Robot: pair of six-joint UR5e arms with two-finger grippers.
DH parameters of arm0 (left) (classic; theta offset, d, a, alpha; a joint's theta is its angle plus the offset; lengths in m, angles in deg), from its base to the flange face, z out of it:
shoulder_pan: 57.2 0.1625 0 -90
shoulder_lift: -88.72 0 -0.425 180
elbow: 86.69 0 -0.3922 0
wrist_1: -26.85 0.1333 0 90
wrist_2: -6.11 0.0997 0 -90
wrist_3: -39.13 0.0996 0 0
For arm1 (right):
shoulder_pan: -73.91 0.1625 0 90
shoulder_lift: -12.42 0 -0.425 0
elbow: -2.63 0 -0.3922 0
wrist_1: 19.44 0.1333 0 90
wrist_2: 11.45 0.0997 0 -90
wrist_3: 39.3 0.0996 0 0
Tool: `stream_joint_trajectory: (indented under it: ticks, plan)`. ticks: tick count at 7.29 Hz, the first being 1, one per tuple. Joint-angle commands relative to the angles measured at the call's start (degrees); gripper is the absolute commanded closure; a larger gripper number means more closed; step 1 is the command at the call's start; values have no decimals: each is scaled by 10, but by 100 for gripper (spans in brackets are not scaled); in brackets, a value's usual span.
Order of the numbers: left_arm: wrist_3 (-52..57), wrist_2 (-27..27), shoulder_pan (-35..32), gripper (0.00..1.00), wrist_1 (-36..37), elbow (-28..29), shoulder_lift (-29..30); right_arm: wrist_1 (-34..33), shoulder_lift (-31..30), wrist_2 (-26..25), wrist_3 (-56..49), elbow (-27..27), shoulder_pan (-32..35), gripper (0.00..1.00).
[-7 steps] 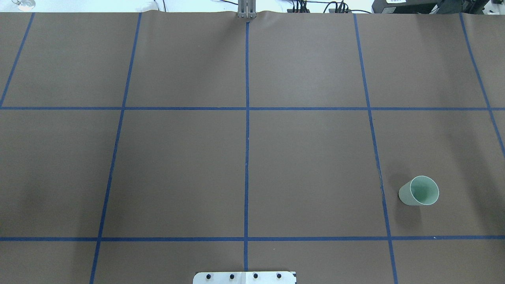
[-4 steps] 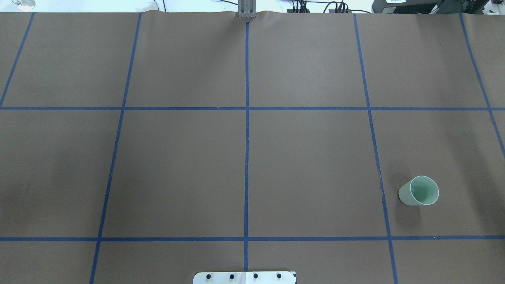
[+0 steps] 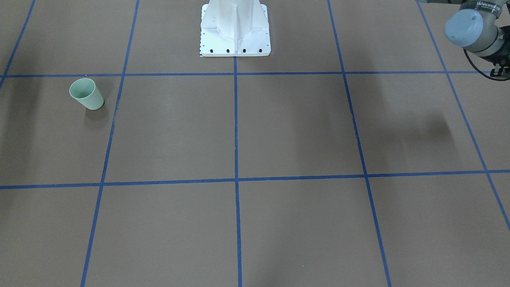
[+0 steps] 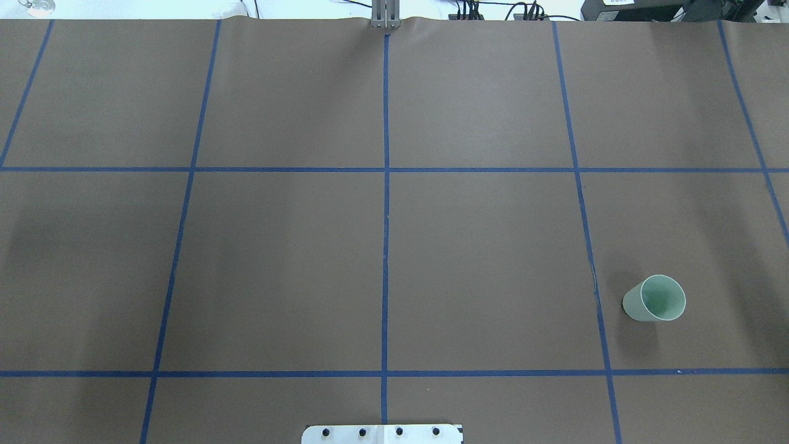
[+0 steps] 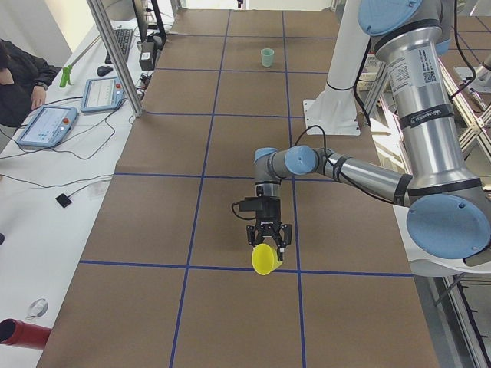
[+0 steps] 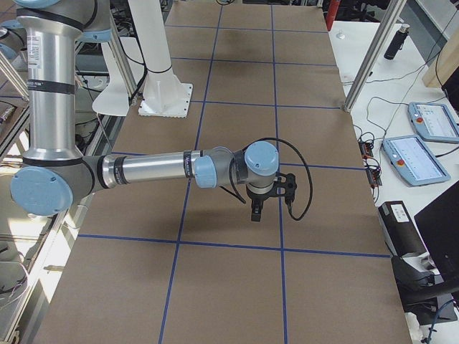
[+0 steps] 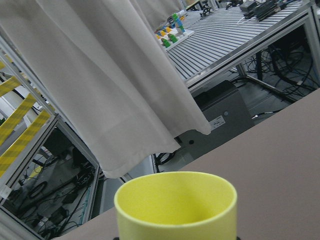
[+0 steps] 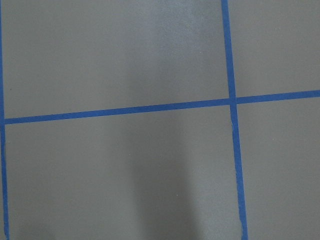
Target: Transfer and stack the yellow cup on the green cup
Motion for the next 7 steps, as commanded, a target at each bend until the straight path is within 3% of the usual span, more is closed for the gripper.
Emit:
stream_joint_trajectory:
  ticks: [1,4,6,7]
  plan:
    - [67,23,-12,84,1,5,97,0,4,-1,1,-3,0,0]
    - [169,23,-18,87,-2,20,256,1,17,-1,0,-25,-1,0]
    - [193,22,-18,86,-21,23,326,1,29,-1,0,-37,-1,0]
    - [195,20,-15,87,-71,22,340,3,30,-1,0,-36,-1,0]
